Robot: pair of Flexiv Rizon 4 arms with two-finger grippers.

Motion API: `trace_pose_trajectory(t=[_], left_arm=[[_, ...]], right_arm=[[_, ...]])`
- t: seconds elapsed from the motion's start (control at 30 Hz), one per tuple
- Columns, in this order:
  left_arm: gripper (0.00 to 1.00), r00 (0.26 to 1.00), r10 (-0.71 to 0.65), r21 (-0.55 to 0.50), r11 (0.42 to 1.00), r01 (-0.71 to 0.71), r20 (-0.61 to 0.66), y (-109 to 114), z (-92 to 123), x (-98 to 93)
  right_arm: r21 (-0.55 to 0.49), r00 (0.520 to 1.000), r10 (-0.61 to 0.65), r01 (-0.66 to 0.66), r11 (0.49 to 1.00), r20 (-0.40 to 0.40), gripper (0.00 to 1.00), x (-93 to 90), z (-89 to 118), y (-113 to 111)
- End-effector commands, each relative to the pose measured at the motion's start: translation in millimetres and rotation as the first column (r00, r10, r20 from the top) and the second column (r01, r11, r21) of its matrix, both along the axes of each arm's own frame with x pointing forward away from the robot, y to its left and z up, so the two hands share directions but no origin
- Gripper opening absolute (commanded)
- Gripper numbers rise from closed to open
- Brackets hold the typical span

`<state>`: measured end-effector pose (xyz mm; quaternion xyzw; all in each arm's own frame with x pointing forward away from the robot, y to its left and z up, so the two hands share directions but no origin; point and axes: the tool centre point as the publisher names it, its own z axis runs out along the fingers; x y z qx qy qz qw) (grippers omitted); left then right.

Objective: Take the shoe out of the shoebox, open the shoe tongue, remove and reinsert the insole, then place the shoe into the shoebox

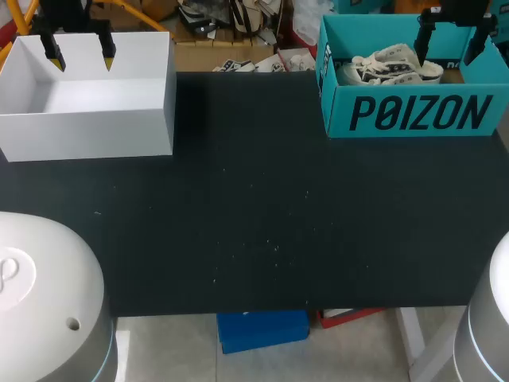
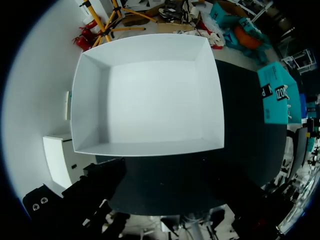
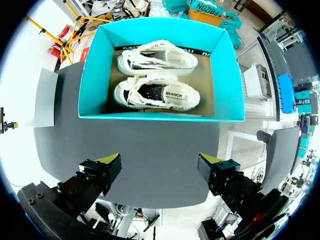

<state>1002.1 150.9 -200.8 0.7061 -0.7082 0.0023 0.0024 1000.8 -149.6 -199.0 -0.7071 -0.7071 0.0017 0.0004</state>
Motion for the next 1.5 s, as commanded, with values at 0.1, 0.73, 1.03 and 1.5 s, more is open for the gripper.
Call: trace_pose_trajectory(t=[0.1,0.73,1.03,1.5], left_arm=[[1.0,1.0,0.002,0.004,1.0,-0.002,-0.002,-0.6,0.7,-0.6],[1.0,1.0,0.002,0.004,1.0,-0.002,-0.002,-0.6,0.7,-0.6],[1.0,1.0,0.002,0.004,1.0,-0.002,-0.002,-0.6,0.7,-0.6],[1.0,1.0,0.002,0.004,1.0,-0.002,-0.002,-0.6,0.7,-0.6]], right_arm=[[0.001,1.0,0.0,0.0,1.0,0.001,1.0,-0.1,-0.6,-0.6],[0.001,1.0,0.0,0.0,1.0,0.001,1.0,-0.1,-0.6,-0.6],[0.001,1.0,0.0,0.0,1.0,0.001,1.0,-0.1,-0.6,-0.6],[-0.022,0.901,0.43,-0.429,0.903,0.05,1.0,-4.6,4.3,-6.4]])
